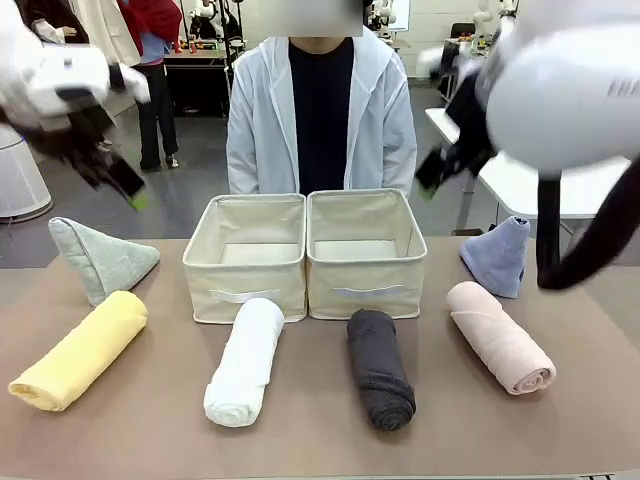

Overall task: Sort the towels based on their folding style.
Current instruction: Pick up one triangle-folded towel and place it in the left Fabric basket.

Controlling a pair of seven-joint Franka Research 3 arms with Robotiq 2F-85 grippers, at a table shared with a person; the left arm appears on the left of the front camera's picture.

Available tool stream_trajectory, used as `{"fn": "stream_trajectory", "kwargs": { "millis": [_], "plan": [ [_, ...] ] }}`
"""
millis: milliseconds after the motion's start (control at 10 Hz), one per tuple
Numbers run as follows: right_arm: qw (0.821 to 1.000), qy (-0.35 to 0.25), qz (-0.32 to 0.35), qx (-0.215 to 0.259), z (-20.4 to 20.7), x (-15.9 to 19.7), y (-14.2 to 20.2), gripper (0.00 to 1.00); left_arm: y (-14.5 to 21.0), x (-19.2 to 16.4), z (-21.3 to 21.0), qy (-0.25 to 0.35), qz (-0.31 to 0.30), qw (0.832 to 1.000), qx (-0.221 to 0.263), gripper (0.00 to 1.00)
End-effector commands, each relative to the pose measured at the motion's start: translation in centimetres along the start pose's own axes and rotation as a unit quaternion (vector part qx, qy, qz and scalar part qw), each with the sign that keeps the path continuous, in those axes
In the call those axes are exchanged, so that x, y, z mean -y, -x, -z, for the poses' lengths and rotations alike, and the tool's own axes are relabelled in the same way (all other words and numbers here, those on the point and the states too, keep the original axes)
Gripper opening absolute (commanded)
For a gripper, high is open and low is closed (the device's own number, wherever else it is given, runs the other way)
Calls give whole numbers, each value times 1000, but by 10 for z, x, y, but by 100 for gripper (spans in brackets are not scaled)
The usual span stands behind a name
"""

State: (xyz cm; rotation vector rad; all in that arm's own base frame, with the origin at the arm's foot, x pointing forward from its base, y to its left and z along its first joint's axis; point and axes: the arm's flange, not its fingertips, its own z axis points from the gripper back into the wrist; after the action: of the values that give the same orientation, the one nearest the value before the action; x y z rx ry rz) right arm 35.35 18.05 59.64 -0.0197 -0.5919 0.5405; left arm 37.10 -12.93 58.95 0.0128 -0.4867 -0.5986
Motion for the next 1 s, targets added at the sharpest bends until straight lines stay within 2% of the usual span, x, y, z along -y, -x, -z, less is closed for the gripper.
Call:
{"fn": "stream_trajectory", "kwargs": {
  "millis": [0, 100, 200, 300, 600, 700, 800, 900],
  "plan": [
    [999, 25, 27, -18, -31, 5, -32, 100, -29, -4, -33, -21, 15, 1000, -8, 100],
    [999, 35, 24, -23, -51, 0, -37, 100, -34, -3, -54, -24, 13, 1000, -3, 100],
    [996, 85, 20, -26, -59, -1, -35, 100, -42, -2, -66, -22, 25, 999, 6, 100],
    [1000, 11, 19, -4, -54, 7, -29, 100, -27, -1, -58, -8, 7, 1000, 5, 100],
    [1000, 11, 19, -4, -54, 7, -29, 100, -27, -1, -58, -8, 7, 1000, 5, 100],
    [999, 28, 20, -12, -62, 6, -34, 100, -32, 0, -63, -9, 9, 1000, 2, 100],
    [1000, -19, 15, 20, -81, 35, -27, 100, -31, -34, -78, 33, 56, 998, -8, 100],
    [996, -51, 25, 69, -105, 65, -11, 100, -23, -64, -102, 88, 87, 992, 4, 100]
  ]
}}
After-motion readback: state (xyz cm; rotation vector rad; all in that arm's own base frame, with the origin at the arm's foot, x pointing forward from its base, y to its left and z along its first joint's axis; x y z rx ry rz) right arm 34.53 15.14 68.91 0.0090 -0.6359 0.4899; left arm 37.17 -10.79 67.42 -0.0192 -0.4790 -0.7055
